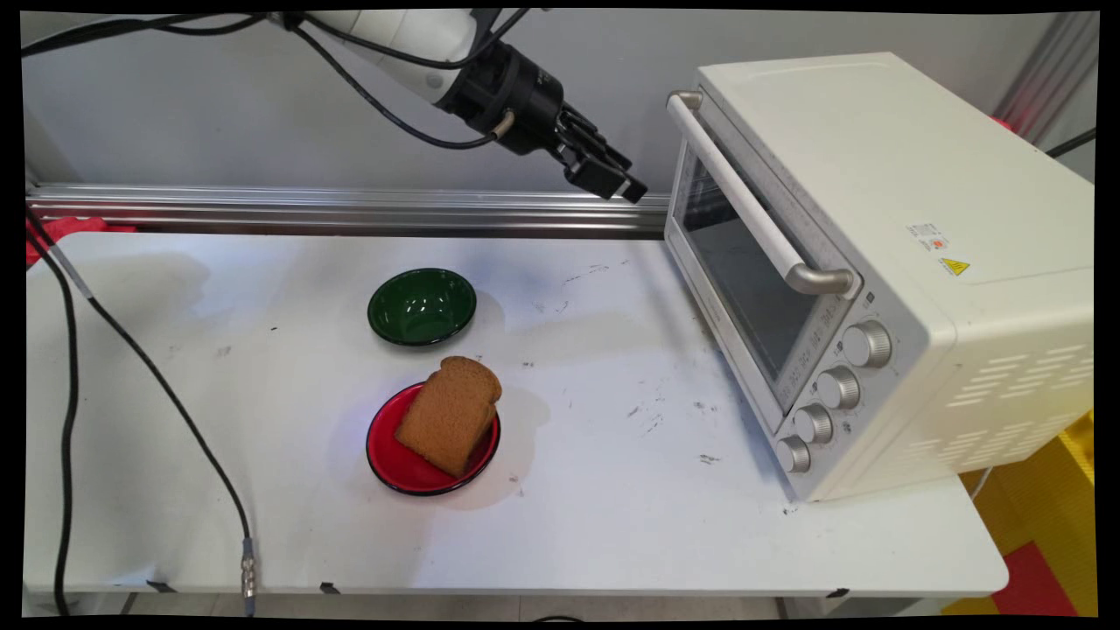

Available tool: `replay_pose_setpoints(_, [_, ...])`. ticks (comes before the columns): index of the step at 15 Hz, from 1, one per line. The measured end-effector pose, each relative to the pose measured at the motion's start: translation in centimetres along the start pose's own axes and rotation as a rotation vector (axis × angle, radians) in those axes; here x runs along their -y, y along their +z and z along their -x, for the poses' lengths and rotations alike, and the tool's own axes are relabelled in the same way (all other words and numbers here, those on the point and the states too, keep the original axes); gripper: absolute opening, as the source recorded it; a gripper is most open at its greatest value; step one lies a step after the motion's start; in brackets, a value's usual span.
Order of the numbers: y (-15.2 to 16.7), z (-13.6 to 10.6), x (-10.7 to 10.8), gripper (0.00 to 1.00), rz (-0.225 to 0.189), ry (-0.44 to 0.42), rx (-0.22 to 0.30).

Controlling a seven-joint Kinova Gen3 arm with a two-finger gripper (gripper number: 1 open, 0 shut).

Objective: Open the oven

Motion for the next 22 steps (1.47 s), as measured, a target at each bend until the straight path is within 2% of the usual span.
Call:
replay_pose_setpoints(11, [1.4,-1.1,1.2,0.0,0.008,0.004,0.012])
replay_pose_setpoints(22, [4.5,-6.4,0.9,0.0,0.001,0.003,-0.067])
